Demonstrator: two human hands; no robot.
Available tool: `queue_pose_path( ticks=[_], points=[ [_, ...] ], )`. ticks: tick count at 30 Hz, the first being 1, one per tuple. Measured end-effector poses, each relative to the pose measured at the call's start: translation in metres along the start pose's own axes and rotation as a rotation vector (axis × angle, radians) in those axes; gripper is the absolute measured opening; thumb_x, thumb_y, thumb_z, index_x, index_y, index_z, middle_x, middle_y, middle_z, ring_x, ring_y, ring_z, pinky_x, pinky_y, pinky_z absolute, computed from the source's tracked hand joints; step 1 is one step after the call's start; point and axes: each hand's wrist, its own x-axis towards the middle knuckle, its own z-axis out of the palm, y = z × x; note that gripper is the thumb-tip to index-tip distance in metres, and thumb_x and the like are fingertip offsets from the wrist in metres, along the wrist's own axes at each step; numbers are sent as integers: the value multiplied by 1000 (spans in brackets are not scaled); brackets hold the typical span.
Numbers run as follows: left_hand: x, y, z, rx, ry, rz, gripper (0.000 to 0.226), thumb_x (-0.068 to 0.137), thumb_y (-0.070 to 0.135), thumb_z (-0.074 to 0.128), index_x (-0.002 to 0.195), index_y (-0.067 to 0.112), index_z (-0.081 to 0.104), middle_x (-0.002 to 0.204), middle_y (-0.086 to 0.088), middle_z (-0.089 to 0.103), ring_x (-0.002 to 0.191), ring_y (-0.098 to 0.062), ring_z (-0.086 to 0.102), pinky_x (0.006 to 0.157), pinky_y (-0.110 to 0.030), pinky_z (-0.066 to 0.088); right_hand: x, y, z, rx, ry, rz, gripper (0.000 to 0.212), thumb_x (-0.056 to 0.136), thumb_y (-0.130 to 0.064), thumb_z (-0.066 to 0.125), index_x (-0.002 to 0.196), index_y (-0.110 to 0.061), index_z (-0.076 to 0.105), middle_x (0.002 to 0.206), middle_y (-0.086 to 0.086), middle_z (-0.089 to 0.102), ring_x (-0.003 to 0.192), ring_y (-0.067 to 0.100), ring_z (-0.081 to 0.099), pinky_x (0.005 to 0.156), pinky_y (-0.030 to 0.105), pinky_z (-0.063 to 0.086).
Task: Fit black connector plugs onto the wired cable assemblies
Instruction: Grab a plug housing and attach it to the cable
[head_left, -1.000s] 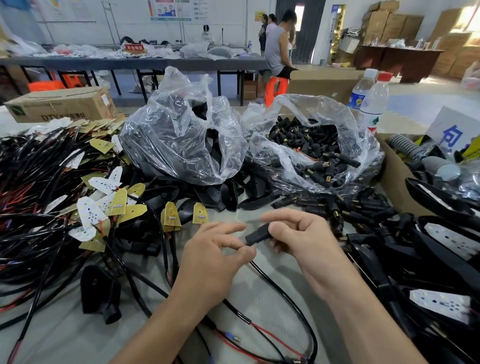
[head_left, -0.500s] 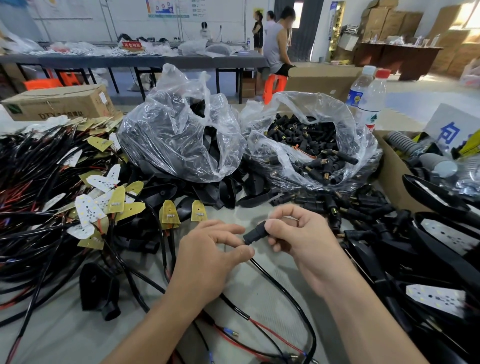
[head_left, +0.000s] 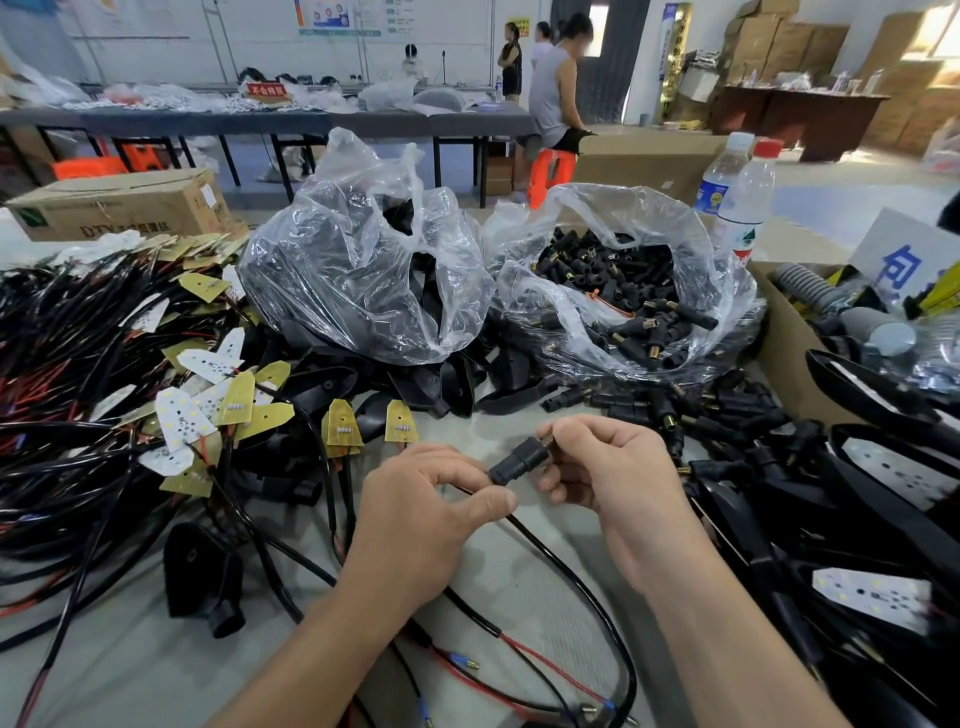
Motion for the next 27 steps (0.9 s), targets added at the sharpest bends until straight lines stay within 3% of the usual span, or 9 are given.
queue_pose_path(
  ticks=[3,6,9,12,15,18,20,23,27],
  points=[
    [0,0,0,-7,4,-17,20,64,38,94,61,37,74,82,23,72,96,-1,64,86,-23,45,2,2,0,48,58,1,12,97,-1,61,92,7,68,66,12,68,51,17,59,46,24,48],
    [0,1,0,14,16,-46,21,64,34,94,63,37,73,85,23,72,96,1,63,86,-22,44,2,4,2,65,62,9,12,98,-1,59,90,5,67,66,12,69,51,17,60,47,23,48],
    [-2,5,-4,53,12,-96,32,63,46,90,89,53,73,100,28,68,101,10,56,79,-7,39,2,3,2,-1,45,-20,18,100,-1,58,85,1,68,67,12,70,53,17,61,49,24,50],
    [-4,9,-6,65,-70,-36,46,67,51,84,110,60,69,111,36,64,106,16,55,83,1,37,0,5,5,-122,45,-93,26,100,-3,57,77,-7,68,63,11,68,54,18,60,52,29,49],
    [-4,12,-4,44,-69,-42,34,75,38,87,103,54,76,100,32,66,99,9,60,79,-1,39,-2,7,9,-349,76,-218,25,99,-12,58,76,-15,65,60,2,66,54,13,58,56,34,51],
    [-4,14,-2,53,-53,-46,36,77,32,86,93,61,72,93,32,64,91,4,57,74,-2,37,-3,7,6,-526,168,-324,22,99,-21,58,78,-25,62,62,-7,66,56,11,56,58,35,46],
    [-4,16,-1,30,-83,-48,39,78,33,85,91,67,69,78,30,63,72,-1,53,65,-7,39,-3,7,4,-510,229,-351,22,99,-22,57,77,-26,61,63,-6,67,58,16,58,60,39,49],
    [-5,17,3,-103,-181,-89,35,80,27,83,96,58,75,63,22,58,53,-1,41,52,-14,37,-2,9,5,-425,279,-347,24,98,-23,56,75,-23,61,61,-2,66,56,15,59,60,39,50],
    [-6,20,7,-297,-267,-157,28,87,12,76,103,35,79,84,7,79,67,-12,71,62,-19,55,0,8,9,-272,268,-313,20,90,-30,54,74,-21,62,61,1,66,51,10,57,55,29,46]
  ],
)
